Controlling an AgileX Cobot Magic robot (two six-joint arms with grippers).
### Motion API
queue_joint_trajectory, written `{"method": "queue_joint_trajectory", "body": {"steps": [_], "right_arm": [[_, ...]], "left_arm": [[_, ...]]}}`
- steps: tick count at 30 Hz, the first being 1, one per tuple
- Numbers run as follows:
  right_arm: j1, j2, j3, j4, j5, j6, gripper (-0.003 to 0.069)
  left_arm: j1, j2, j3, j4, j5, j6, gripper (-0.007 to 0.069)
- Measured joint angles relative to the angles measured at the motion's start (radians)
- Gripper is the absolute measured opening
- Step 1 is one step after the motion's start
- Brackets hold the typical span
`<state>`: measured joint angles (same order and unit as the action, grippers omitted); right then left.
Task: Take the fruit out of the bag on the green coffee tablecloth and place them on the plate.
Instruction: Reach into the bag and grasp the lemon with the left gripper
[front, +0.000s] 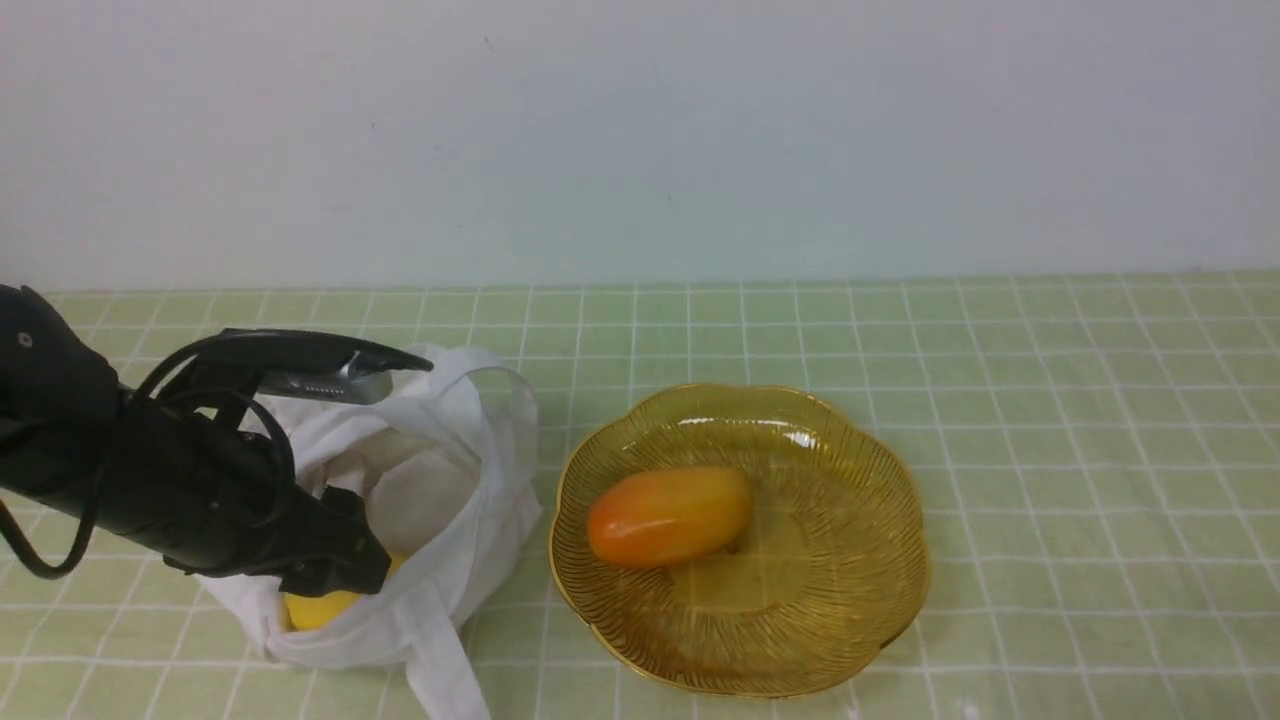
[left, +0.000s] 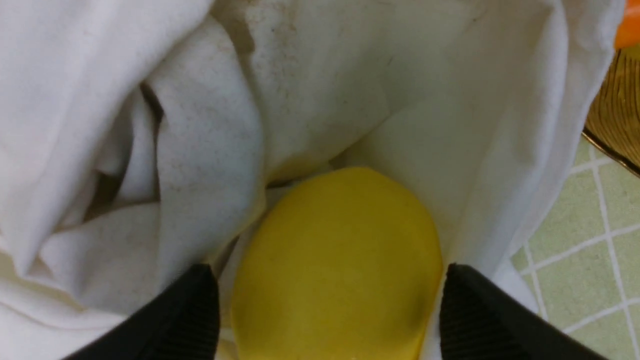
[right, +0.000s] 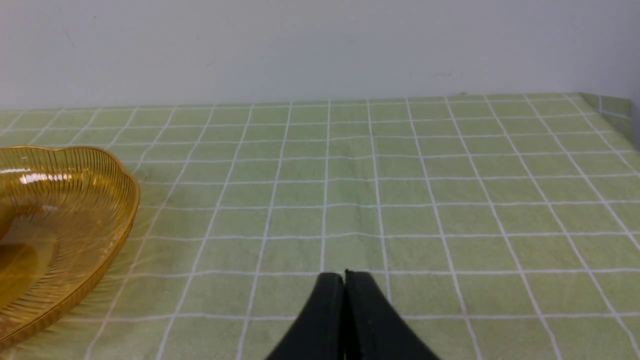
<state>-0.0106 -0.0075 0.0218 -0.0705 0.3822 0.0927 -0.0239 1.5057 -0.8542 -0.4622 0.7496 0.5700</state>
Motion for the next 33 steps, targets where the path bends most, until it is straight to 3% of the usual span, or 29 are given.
{"method": "queue_joint_trajectory", "body": {"steps": [7,13,33], "right_arm": [[0.000,0.000,0.000,0.000,0.000,0.000,-0.0015],[0.000,0.000,0.000,0.000,0.000,0.000,-0.0015],[0.000,0.000,0.000,0.000,0.000,0.000,-0.0015]], "left_arm": [[0.000,0.025,-0.001,-0.004,0.003,0.000,0.0522],[0.000,0.041,-0.003,-0.007,0.004,-0.001,0.0424],[0.000,-0.090,-0.004,-0.004,0.005,-0.008,0.0425]]}}
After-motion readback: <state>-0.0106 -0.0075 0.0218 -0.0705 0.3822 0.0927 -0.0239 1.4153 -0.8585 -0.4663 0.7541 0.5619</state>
